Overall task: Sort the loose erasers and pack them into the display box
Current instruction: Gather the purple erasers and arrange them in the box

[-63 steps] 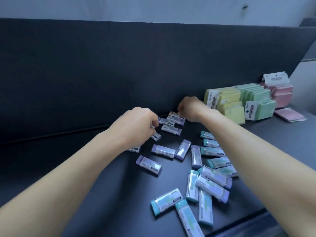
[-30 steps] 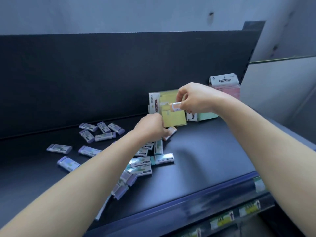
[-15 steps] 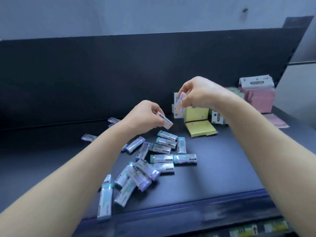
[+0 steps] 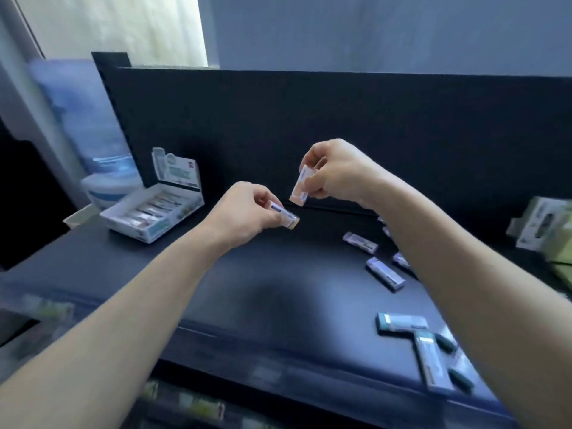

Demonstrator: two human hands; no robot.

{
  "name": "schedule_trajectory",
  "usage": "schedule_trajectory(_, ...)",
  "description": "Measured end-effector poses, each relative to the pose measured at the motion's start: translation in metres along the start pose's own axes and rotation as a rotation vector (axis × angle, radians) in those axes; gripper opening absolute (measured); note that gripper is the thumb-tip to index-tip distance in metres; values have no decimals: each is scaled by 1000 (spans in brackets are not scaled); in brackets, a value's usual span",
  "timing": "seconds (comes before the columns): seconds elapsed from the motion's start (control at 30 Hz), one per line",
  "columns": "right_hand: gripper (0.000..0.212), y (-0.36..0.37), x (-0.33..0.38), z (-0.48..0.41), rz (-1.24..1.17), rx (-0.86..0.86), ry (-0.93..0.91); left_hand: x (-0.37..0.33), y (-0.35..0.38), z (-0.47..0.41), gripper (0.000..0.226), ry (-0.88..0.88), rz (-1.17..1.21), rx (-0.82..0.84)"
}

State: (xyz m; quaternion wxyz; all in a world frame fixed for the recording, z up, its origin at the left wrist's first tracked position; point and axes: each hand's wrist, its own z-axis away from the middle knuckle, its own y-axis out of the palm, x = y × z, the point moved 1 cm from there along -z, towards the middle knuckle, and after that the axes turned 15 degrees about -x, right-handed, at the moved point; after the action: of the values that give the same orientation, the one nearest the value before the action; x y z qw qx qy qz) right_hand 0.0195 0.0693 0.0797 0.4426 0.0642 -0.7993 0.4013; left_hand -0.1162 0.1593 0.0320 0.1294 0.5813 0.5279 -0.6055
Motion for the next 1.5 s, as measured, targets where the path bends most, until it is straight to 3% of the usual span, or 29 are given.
schedule_trajectory(0.37, 20, 154, 92, -29, 14, 57, -157, 100, -144, -29, 13, -92, -21, -199)
schedule_trajectory(0.6, 30, 185, 104, -48, 1, 84, -194, 127, -169, -45, 21, -136, -32, -303)
schedule_trajectory(0.8, 18, 204, 104, -64, -55, 148, -232, 133, -175, -56, 42, -217, -138, -384)
schedule_trajectory(1.27, 18, 238, 103, -87, 102, 327, -277, 148, -173, -90, 10, -140, -304, -79)
schedule_trajectory(1.5, 24, 254, 111, -89, 329, 429, -197, 160, -177, -105, 14, -52, -474, 124)
